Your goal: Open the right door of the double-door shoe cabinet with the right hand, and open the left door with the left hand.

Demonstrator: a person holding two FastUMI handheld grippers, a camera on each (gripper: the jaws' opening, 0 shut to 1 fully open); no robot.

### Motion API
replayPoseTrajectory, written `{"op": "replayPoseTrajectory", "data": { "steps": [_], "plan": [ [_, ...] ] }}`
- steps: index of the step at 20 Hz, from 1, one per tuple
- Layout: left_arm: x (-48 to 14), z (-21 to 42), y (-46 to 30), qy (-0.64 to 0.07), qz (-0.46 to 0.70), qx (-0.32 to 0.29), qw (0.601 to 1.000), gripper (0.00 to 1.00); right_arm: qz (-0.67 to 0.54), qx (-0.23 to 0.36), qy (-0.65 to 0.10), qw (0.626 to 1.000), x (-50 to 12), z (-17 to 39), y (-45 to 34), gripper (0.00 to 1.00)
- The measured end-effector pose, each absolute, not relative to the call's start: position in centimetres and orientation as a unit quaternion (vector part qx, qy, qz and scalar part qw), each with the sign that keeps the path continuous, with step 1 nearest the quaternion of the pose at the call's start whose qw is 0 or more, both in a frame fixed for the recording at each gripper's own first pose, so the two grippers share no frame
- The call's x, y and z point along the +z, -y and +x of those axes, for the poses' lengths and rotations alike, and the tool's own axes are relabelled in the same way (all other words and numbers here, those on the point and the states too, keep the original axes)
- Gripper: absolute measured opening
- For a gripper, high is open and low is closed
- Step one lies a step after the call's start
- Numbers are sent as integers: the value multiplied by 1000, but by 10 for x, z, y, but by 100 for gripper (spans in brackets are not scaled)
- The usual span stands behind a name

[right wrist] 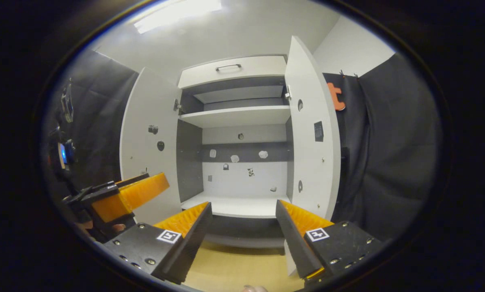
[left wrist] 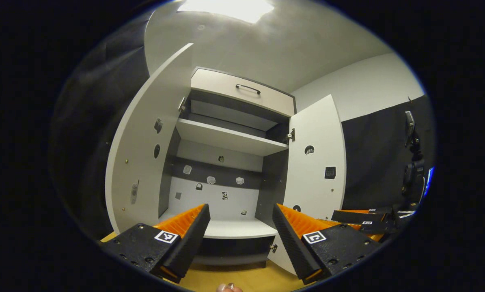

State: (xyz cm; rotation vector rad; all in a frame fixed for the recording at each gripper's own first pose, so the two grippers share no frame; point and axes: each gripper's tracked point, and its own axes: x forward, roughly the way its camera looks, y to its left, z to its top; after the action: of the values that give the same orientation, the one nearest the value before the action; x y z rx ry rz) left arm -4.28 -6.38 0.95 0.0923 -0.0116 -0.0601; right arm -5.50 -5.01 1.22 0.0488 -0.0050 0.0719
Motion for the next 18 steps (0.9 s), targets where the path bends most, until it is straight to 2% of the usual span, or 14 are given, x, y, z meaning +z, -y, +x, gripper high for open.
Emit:
{"op": "replayPoseTrajectory", "data": {
  "steps": [8, 18],
  "plan": [
    [12, -39, 72, 9, 54, -59, 997, 96, 22, 33, 4, 999, 12, -52, 49, 96],
    [14, -28, 67, 27, 41, -56, 997, 96, 16, 35, 5, 999, 10, -48, 41, 96]
  ]
}}
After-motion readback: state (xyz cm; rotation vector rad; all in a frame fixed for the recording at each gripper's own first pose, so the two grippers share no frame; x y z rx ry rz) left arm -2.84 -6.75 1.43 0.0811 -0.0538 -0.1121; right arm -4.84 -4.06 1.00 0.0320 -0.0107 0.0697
